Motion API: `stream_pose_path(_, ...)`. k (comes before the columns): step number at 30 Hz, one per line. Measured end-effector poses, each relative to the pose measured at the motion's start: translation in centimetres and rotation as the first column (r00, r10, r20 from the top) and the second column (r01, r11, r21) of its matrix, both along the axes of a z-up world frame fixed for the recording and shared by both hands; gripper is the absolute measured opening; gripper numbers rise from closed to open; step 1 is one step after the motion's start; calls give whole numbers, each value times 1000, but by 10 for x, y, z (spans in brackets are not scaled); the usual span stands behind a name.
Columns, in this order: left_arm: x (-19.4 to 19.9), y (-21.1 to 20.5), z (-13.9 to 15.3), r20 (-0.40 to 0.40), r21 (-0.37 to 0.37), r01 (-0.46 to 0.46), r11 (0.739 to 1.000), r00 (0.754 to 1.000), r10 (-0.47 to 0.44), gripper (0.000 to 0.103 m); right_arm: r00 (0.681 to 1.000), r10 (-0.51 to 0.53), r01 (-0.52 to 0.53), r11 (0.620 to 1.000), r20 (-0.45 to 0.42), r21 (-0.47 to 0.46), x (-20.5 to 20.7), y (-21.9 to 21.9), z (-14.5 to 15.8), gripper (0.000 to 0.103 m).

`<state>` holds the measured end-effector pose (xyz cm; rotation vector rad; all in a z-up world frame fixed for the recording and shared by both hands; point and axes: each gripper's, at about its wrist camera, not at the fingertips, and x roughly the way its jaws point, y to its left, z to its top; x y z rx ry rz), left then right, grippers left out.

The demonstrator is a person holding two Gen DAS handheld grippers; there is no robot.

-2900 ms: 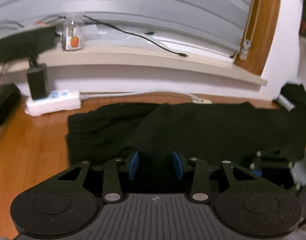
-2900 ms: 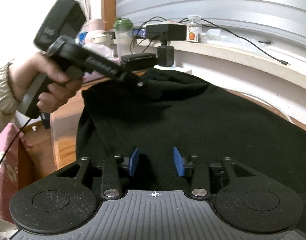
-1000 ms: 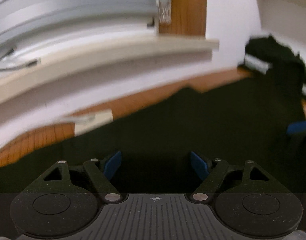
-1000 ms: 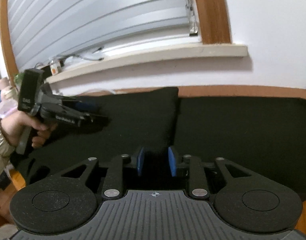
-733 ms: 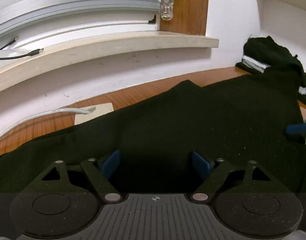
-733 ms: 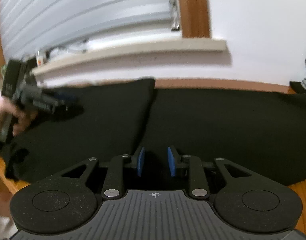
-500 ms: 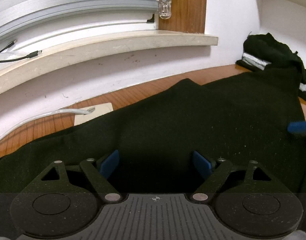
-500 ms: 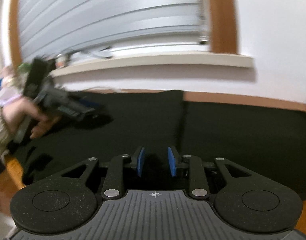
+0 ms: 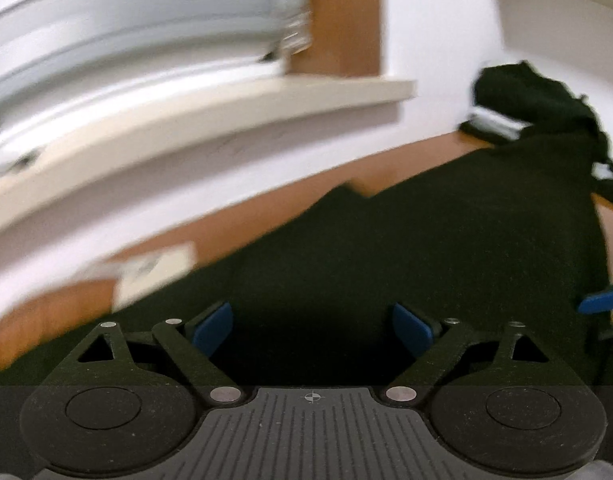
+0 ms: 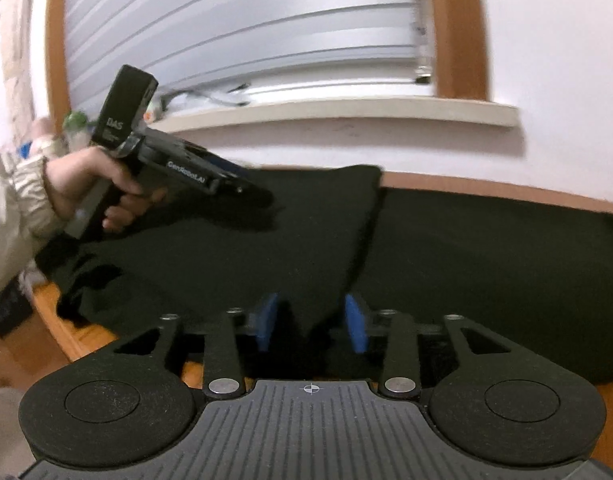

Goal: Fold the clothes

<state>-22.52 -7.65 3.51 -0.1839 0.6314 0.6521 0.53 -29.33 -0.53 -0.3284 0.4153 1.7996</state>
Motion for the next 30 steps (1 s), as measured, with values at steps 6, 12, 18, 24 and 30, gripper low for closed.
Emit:
stream_pose_path(6, 67, 13, -10, -25, -9, 72, 997, 997, -72, 90, 946, -310, 310, 951, 94, 19, 92, -5, 16, 43)
stream_pose_path(12, 65, 26, -21, 67, -95, 57, 994, 997, -50, 94, 749, -662, 662, 750, 24, 19, 216, -41, 35, 43)
stream_pose_path(18, 69, 26, -23, 65, -108, 68, 992, 996, -61, 99, 612, -791, 791, 612, -6, 21, 270, -62, 25, 43)
stream_pose_path(24, 71, 25, -22, 55, -103, 73, 992, 996, -68, 100, 605, -794, 796, 602, -58, 60, 279, -49, 25, 42)
stream_pose_path(30, 72, 24, -22, 45, -99, 73, 992, 997, -69, 101, 621, -779, 784, 614, -90, 90, 276, -33, 32, 20)
